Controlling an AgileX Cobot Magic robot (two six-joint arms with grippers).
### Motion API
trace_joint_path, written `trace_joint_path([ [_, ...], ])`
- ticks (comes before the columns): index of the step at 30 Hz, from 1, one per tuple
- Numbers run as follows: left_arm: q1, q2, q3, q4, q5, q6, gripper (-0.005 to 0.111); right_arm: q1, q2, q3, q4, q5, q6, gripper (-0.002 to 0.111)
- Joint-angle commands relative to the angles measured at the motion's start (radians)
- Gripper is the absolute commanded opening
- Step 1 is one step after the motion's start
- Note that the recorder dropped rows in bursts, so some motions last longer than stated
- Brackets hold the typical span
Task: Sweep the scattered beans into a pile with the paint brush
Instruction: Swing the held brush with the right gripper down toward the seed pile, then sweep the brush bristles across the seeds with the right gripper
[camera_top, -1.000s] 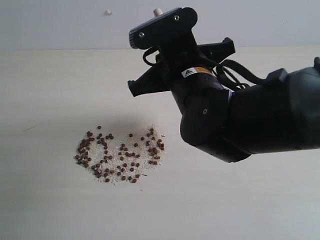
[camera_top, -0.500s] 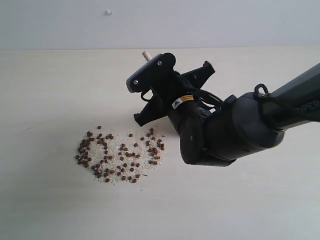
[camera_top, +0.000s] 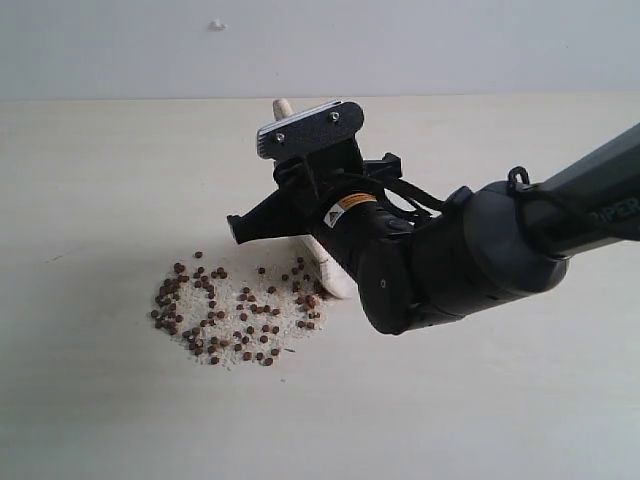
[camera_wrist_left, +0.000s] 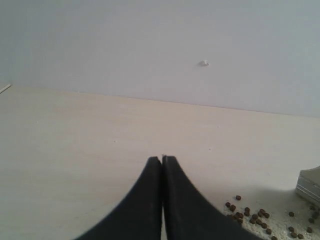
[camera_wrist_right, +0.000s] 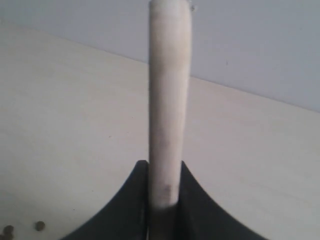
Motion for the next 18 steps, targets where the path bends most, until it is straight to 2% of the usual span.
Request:
trace_joint_path([
  [1, -0.005, -0.007, 0.002, -0.005, 0.001, -0.005, 0.0, 0.021, -0.032, -0.004, -0.015, 0.031, 0.054, 0.0],
  [4, -0.005, -0.007, 0.002, -0.005, 0.001, -0.005, 0.0, 0.021, -0.081, -0.004, 0.054, 0.032, 0.012, 0.0],
  [9, -0.005, -0.007, 0.002, -0.005, 0.001, -0.005, 0.0, 0.021, -0.199, -0.004, 0.292, -0.043, -0.253, 0.0],
  [11, -0.005, -0.007, 0.002, -0.005, 0.001, -0.005, 0.0, 0.021, -0.251, -0.004, 0.322, -0.036, -0.276, 0.0],
  [13, -0.005, -0.007, 0.002, -0.005, 0.001, -0.005, 0.0, 0.021, -0.295, -0.004, 0.306, -0.001, -0.198, 0.0],
  [18, -0.005, -0.007, 0.002, -0.005, 0.001, -0.005, 0.0, 0.057, -0.286, -0.004, 0.102, -0.003, 0.311, 0.0],
])
